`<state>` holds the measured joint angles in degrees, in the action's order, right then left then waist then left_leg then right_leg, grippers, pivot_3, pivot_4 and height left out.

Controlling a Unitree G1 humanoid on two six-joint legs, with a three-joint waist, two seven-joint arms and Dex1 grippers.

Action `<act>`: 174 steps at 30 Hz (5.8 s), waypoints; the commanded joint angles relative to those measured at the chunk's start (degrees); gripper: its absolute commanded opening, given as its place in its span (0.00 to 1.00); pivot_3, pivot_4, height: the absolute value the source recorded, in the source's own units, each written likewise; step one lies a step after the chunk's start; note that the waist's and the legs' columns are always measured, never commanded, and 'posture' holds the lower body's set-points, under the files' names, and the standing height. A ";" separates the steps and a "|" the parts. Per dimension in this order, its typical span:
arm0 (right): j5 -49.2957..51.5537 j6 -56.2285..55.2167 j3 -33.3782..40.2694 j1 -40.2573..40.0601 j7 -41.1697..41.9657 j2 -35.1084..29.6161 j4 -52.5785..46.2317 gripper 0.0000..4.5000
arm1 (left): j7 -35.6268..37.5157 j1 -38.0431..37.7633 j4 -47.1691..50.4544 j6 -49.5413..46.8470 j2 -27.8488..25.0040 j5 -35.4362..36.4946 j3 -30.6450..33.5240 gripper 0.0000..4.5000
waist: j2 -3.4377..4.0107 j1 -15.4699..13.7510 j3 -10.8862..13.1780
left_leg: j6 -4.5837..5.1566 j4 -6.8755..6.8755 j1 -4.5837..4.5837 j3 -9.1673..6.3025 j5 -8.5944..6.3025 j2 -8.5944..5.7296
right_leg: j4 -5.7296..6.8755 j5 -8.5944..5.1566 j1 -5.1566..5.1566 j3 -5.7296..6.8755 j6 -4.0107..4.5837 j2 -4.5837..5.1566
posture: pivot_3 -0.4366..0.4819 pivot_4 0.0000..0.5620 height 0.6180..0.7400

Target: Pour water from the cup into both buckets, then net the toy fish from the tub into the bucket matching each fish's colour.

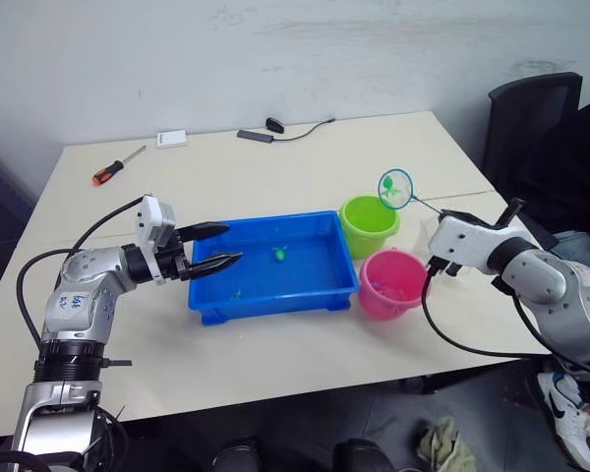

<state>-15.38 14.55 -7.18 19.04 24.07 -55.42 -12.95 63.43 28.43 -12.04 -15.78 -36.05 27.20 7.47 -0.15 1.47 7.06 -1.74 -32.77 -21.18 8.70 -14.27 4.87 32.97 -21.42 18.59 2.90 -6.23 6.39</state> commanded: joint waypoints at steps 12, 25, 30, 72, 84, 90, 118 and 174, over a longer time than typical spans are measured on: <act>-21.09 -17.37 -2.17 -1.55 -8.48 -5.18 3.12 0.00 | -0.43 -0.83 1.81 0.76 0.31 0.23 0.65 0.82 | 0.02 0.00 0.01 | -0.04 -0.04 0.01 0.00 0.04 -0.03 | 0.04 0.00 -0.02 -0.01 0.00 0.02 | 0.48 0.27 0.94; -1.59 -7.21 4.71 5.29 7.29 5.71 -1.04 0.00 | -2.32 -4.13 3.58 0.23 -0.85 0.98 3.45 0.82 | -0.01 0.05 0.04 | -0.10 -0.14 0.03 0.03 0.09 0.04 | 0.37 -0.01 -0.08 -0.04 -0.06 -0.08 | 0.48 0.27 0.94; 18.55 13.21 8.25 7.99 19.77 11.61 -8.32 0.00 | -4.12 -7.67 4.73 0.33 -2.52 0.76 6.53 0.82 | -0.08 -0.02 -0.03 | -0.01 -0.12 0.05 -0.22 0.03 0.34 | 0.56 0.00 -0.09 -0.03 -0.06 -0.01 | 0.48 0.27 0.94; 31.15 53.04 -11.60 37.01 13.15 32.09 23.61 0.00 | -12.22 -19.96 20.31 -4.56 -3.36 4.44 12.08 0.82 | 0.04 0.24 -0.21 | 0.29 -0.11 -0.04 0.32 -0.27 0.63 | 1.00 0.19 0.87 0.36 0.30 0.14 | 0.48 0.27 0.94; 34.75 54.39 -1.58 33.27 11.02 34.84 16.94 0.00 | -10.87 -16.74 17.40 -3.86 -3.01 3.56 10.26 0.82 | 0.06 0.15 -0.21 | 0.31 -0.11 -0.07 0.37 -0.32 0.70 | 1.01 0.44 0.93 0.72 0.37 0.17 | 0.48 0.27 0.94; 37.47 55.51 2.93 27.11 11.01 31.86 6.66 0.00 | -9.65 -14.71 15.25 -2.72 -2.71 2.99 9.01 0.82 | 0.06 0.13 -0.23 | 0.31 -0.11 -0.06 0.43 -0.33 0.69 | 0.96 0.45 0.93 0.73 0.36 0.18 | 0.48 0.27 0.94; 23.19 27.55 3.73 8.56 8.03 4.59 -7.09 0.00 | -1.82 2.12 -4.26 5.89 1.43 -2.10 0.33 0.82 | 0.03 0.03 -0.19 | 0.28 -0.17 -0.03 0.91 -0.32 0.46 | 0.77 0.47 0.90 1.03 0.17 0.13 | 0.48 0.27 0.94; 4.86 -27.44 -16.38 29.04 44.51 10.59 25.87 0.00 | -9.48 -19.59 18.80 -2.21 -1.33 3.69 10.27 0.82 | 0.11 0.12 -0.17 | 0.04 -0.49 0.25 1.21 -0.20 0.78 | 0.97 0.42 0.94 0.96 -0.11 0.17 | 0.48 0.27 0.94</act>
<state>-10.12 -10.73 -23.76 46.63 67.54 -44.90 12.59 54.66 9.05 4.16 -17.86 -37.11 29.30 15.82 -0.05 1.59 6.89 -1.70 -33.26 -20.93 9.92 -14.47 5.65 33.94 -21.00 19.51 3.85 -6.34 6.56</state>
